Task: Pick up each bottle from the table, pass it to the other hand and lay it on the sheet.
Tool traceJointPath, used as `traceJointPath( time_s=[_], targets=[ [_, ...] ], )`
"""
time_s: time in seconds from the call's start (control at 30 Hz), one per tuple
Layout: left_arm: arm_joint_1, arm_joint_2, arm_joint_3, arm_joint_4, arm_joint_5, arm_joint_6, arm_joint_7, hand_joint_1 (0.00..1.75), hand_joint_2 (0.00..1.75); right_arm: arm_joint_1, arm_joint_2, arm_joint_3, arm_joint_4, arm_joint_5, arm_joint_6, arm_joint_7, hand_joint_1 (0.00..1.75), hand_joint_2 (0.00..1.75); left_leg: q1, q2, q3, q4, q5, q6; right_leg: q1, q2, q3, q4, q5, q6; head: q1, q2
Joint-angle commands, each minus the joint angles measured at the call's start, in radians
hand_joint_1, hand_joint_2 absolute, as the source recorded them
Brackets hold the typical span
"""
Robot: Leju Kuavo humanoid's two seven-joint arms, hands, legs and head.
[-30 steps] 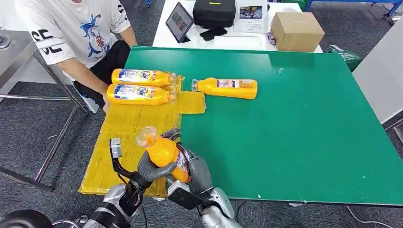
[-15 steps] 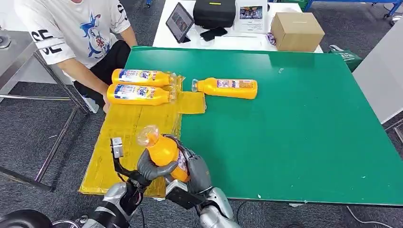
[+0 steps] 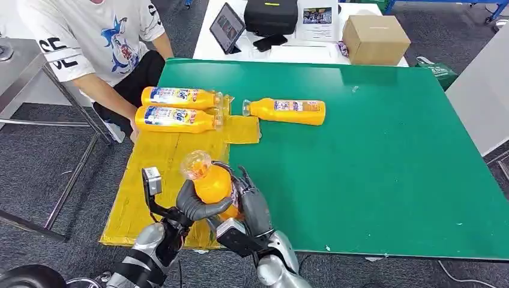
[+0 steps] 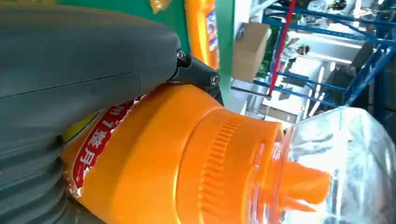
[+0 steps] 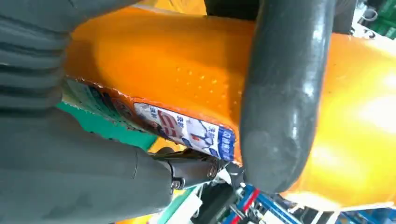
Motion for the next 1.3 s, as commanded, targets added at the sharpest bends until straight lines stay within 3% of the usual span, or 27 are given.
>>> traceJointPath(
  time_s=[0.03, 0.23, 0.47, 0.67, 0.77, 0.93, 1.0, 1.3],
  targets=[
    [-0.021, 0.001, 0.053, 0.009, -0.045, 0.077, -0.013, 1.75, 1.75, -0.009, -0.037, -0.021, -0.077, -0.006, -0.025, -0.010, 0.00, 0.00, 0.002, 0.002, 0.007, 0.000, -0.003, -0.002, 0.003, 0.000, 0.008, -0.001, -0.002, -0.003, 0.000, 0.000],
    [-0.078, -0.031, 0.183, -0.093, -0.243, 0.425, -0.053, 1.75, 1.75, 0.051, -0.057, -0.035, -0.294, -0.015, -0.076, 0.004, 0.00, 0.00, 0.002, -0.001, 0.001, 0.002, -0.001, -0.001, 0.002, -0.003, 0.001, 0.001, -0.001, -0.002, 0.000, 0.000],
    [-0.136, -0.026, 0.232, -0.063, -0.523, 0.741, -0.085, 1.75, 1.75, 0.069, -0.042, -0.053, -0.344, -0.033, -0.152, -0.009, 0.00, 0.00, 0.002, -0.002, 0.001, 0.000, 0.000, -0.001, 0.002, -0.003, 0.001, 0.000, -0.001, -0.001, 0.000, 0.000],
    [-0.160, -0.029, 0.249, 0.031, -0.599, 0.801, -0.118, 1.75, 1.75, 0.066, -0.039, -0.055, -0.324, -0.050, -0.164, -0.019, 0.00, 0.00, 0.002, -0.001, 0.004, 0.000, -0.001, -0.001, 0.003, -0.002, 0.005, -0.001, -0.001, -0.002, 0.000, 0.000],
    [-0.231, 0.026, 0.182, 0.157, -0.847, 0.869, -0.045, 1.75, 1.75, 0.056, -0.036, -0.057, -0.327, -0.087, -0.155, -0.030, 0.00, 0.00, 0.002, -0.001, 0.004, 0.000, -0.001, -0.001, 0.003, -0.003, 0.004, -0.001, -0.001, -0.002, -0.001, 0.000],
    [-0.367, 0.100, 0.092, 0.484, -1.080, 0.771, 0.019, 1.75, 1.75, 0.044, -0.041, -0.058, -0.327, -0.107, -0.131, -0.029, 0.00, 0.00, 0.002, -0.002, 0.005, -0.001, 0.000, -0.002, 0.002, -0.003, 0.005, -0.001, -0.001, -0.002, 0.000, 0.000],
    [-0.395, 0.142, 0.029, 0.571, -1.213, 0.799, 0.032, 1.75, 1.75, 0.045, -0.047, -0.059, -0.326, -0.123, -0.106, -0.029, 0.00, 0.00, 0.001, -0.001, 0.004, -0.001, 0.001, -0.001, 0.002, -0.002, 0.004, -0.001, 0.000, -0.002, 0.000, 0.000],
    [-0.409, 0.189, 0.015, 0.605, -1.257, 0.704, -0.014, 1.75, 1.75, 0.042, -0.046, -0.062, -0.309, -0.153, -0.048, -0.039, 0.00, 0.00, 0.002, 0.003, 0.003, 0.000, 0.000, -0.002, 0.002, 0.001, 0.002, 0.000, 0.000, -0.002, 0.000, 0.000]
  ],
)
